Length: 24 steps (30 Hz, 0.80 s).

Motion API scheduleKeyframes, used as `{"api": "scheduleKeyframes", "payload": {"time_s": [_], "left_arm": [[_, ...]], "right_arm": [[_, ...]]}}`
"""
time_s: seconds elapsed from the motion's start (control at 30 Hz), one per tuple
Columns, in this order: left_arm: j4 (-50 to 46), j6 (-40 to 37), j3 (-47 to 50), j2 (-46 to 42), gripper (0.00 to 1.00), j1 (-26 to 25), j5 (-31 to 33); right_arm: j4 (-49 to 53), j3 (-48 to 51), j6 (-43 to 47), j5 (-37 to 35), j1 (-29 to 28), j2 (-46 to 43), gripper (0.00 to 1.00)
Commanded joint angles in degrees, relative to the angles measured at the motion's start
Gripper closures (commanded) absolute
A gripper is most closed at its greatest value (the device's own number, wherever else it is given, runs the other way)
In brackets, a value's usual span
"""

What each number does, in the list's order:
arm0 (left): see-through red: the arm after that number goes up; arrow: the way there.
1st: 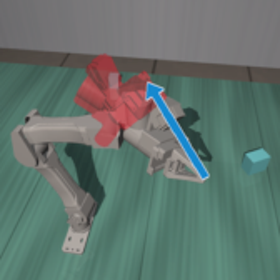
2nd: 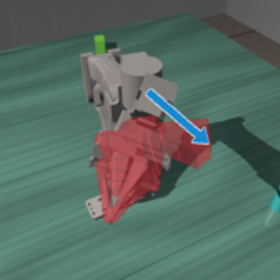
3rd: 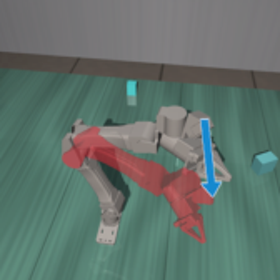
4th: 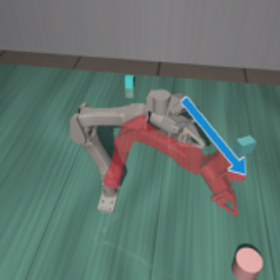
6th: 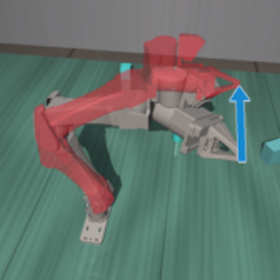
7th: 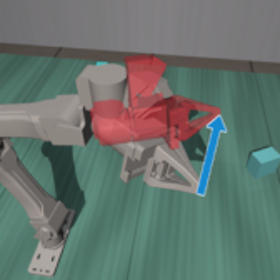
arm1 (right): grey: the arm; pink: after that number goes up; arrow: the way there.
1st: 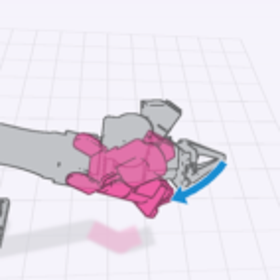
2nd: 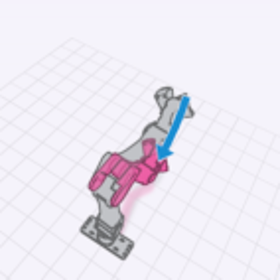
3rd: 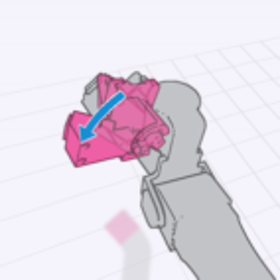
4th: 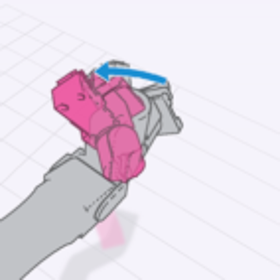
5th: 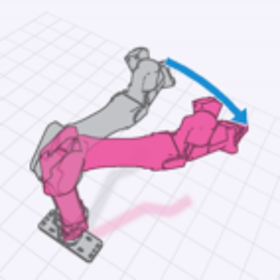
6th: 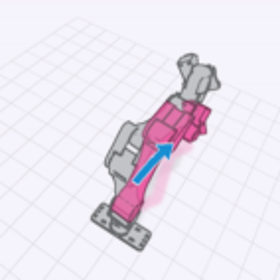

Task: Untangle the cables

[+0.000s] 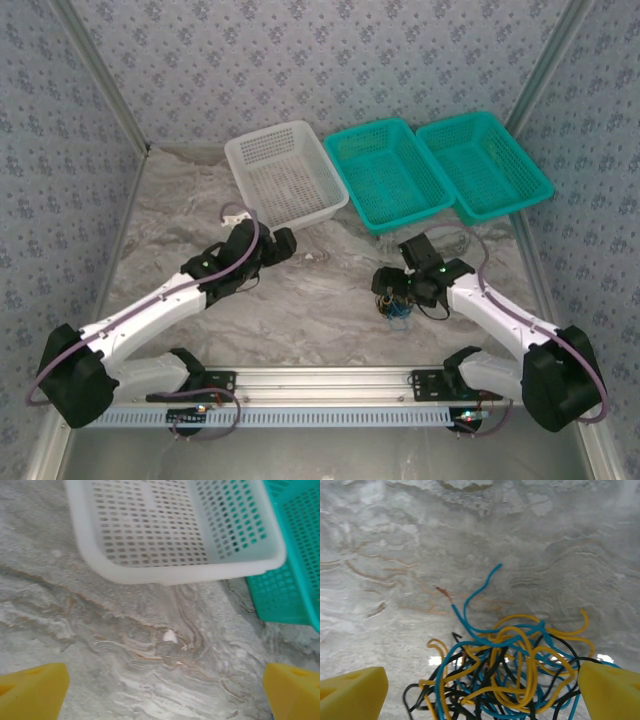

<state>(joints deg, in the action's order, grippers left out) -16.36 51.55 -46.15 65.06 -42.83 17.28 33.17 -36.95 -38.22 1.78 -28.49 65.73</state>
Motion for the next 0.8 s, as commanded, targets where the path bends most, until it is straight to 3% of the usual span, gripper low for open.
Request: {"api": "scheduleKeyframes", "payload": {"time_s": [0.0,0.13,0.27,0.53,0.77], "left_arm": [[4.0,-2.8,-1.1,0.7,0.00,-0.6,-0.8],[6.1,-2.5,0.2,1.5,0.01,-0.6,-1.5],[7.2,-2.4,0.1,2.3,0.01,-0.5,-1.7],[9.2,-5.0,-0.8,5.4,0.01,-0.7,-10.5],[10.9,-4.8,-2.0,10.2,0.01,-1.8,-16.2]], "right_arm": [[5.3,-1.1,-3.2,-8.2,-1.7,1.0,0.01],[6.3,-0.7,1.1,-6.5,-2.2,2.6,0.04],[3.7,-0.2,1.7,-2.7,-2.5,3.8,0.14],[-8.0,-0.6,3.9,7.9,-3.0,5.2,0.61],[-24.0,0.8,4.6,17.7,-3.0,7.0,0.84]]}}
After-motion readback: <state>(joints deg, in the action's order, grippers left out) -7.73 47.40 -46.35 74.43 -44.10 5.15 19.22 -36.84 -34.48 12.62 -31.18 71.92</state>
